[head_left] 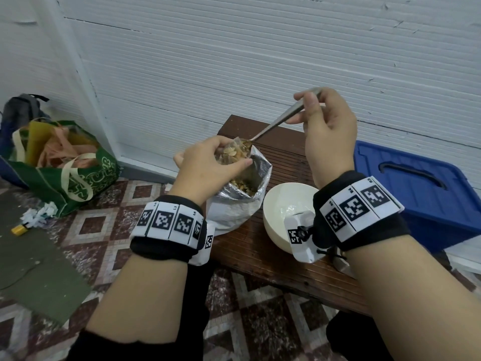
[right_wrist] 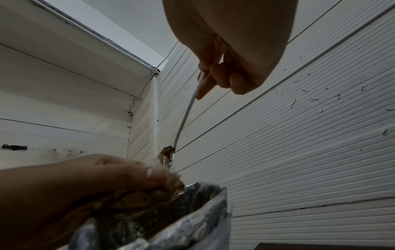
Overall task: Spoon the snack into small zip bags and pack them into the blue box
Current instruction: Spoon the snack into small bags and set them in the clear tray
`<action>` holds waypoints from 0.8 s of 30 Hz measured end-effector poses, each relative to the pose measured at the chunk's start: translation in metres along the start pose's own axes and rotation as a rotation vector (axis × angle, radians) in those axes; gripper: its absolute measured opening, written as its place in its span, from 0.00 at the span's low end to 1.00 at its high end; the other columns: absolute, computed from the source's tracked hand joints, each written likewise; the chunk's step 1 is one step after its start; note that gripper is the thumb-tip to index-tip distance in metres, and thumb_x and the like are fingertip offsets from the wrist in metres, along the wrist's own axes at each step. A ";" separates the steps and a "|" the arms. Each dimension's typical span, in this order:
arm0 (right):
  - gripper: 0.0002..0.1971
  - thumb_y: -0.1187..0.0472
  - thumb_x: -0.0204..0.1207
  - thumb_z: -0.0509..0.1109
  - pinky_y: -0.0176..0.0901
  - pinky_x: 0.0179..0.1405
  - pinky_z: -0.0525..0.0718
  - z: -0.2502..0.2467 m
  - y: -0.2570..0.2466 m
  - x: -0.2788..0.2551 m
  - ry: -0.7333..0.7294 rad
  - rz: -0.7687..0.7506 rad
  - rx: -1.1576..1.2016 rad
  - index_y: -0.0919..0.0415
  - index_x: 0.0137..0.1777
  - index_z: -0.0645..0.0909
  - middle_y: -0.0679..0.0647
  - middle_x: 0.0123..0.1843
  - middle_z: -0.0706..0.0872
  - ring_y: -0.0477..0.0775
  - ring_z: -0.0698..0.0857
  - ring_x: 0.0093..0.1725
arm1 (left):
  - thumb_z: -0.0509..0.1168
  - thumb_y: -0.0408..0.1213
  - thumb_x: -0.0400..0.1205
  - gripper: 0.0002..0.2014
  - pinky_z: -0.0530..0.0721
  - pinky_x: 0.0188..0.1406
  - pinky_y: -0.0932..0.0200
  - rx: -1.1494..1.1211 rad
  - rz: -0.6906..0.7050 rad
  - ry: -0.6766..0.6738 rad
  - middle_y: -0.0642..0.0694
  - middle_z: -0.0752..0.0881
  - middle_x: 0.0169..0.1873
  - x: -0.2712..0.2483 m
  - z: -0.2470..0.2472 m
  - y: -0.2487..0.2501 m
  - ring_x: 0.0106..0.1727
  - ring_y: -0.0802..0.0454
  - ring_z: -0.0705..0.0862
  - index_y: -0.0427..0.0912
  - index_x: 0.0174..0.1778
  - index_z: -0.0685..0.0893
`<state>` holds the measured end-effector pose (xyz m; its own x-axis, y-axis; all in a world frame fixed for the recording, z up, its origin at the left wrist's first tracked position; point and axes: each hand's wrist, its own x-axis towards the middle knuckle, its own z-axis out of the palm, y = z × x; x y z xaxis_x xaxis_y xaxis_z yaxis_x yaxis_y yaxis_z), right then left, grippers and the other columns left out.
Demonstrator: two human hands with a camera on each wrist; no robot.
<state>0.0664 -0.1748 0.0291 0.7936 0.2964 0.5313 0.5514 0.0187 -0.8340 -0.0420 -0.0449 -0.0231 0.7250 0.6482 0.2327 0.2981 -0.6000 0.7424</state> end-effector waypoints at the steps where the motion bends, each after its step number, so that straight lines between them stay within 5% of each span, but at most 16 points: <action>1: 0.10 0.60 0.85 0.60 0.37 0.38 0.77 -0.001 -0.001 0.001 0.003 -0.009 0.025 0.49 0.44 0.80 0.45 0.42 0.87 0.47 0.86 0.37 | 0.74 0.65 0.67 0.16 0.69 0.70 0.45 -0.040 -0.021 -0.005 0.67 0.83 0.41 0.000 0.000 -0.001 0.56 0.57 0.82 0.64 0.42 0.80; 6: 0.08 0.60 0.85 0.60 0.29 0.35 0.74 -0.004 -0.006 0.003 0.028 -0.074 0.096 0.52 0.47 0.81 0.50 0.43 0.86 0.47 0.86 0.37 | 0.71 0.70 0.60 0.19 0.76 0.68 0.40 -0.173 -0.071 0.016 0.66 0.85 0.42 0.000 0.001 -0.004 0.56 0.59 0.83 0.64 0.39 0.81; 11: 0.10 0.60 0.84 0.59 0.30 0.35 0.74 -0.010 -0.009 0.005 0.143 -0.104 0.075 0.50 0.44 0.79 0.49 0.41 0.86 0.46 0.87 0.35 | 0.77 0.60 0.68 0.18 0.80 0.67 0.46 -0.258 -0.082 0.020 0.60 0.87 0.49 -0.001 0.000 -0.006 0.56 0.62 0.83 0.58 0.49 0.84; 14: 0.10 0.61 0.84 0.59 0.28 0.38 0.78 -0.014 -0.007 0.003 0.267 -0.056 0.033 0.52 0.43 0.79 0.41 0.38 0.85 0.43 0.87 0.35 | 0.77 0.55 0.71 0.16 0.82 0.59 0.62 -0.297 -0.072 0.032 0.61 0.84 0.48 -0.003 -0.004 -0.004 0.55 0.63 0.82 0.55 0.50 0.83; 17: 0.10 0.62 0.84 0.60 0.22 0.39 0.77 -0.017 0.000 -0.002 0.333 0.018 -0.026 0.58 0.45 0.82 0.41 0.36 0.85 0.37 0.86 0.33 | 0.76 0.51 0.73 0.11 0.76 0.41 0.82 -0.327 -0.041 0.059 0.64 0.82 0.45 -0.005 -0.010 -0.001 0.51 0.70 0.80 0.57 0.45 0.82; 20: 0.10 0.60 0.83 0.63 0.17 0.35 0.72 -0.016 0.010 -0.010 0.253 0.089 -0.133 0.61 0.48 0.85 0.44 0.32 0.84 0.29 0.81 0.30 | 0.76 0.48 0.74 0.08 0.75 0.41 0.85 -0.378 -0.003 0.103 0.63 0.86 0.46 -0.006 -0.015 0.002 0.52 0.71 0.82 0.61 0.45 0.84; 24: 0.09 0.56 0.82 0.65 0.19 0.35 0.74 -0.003 0.023 -0.033 0.060 0.135 -0.307 0.58 0.46 0.85 0.44 0.35 0.84 0.35 0.79 0.34 | 0.76 0.47 0.75 0.09 0.76 0.48 0.81 -0.427 0.063 0.128 0.61 0.89 0.43 -0.008 -0.015 0.008 0.54 0.70 0.83 0.59 0.49 0.86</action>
<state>0.0539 -0.1874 -0.0067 0.8735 0.2194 0.4346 0.4847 -0.3079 -0.8187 -0.0546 -0.0477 -0.0096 0.6430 0.6853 0.3419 -0.0472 -0.4101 0.9108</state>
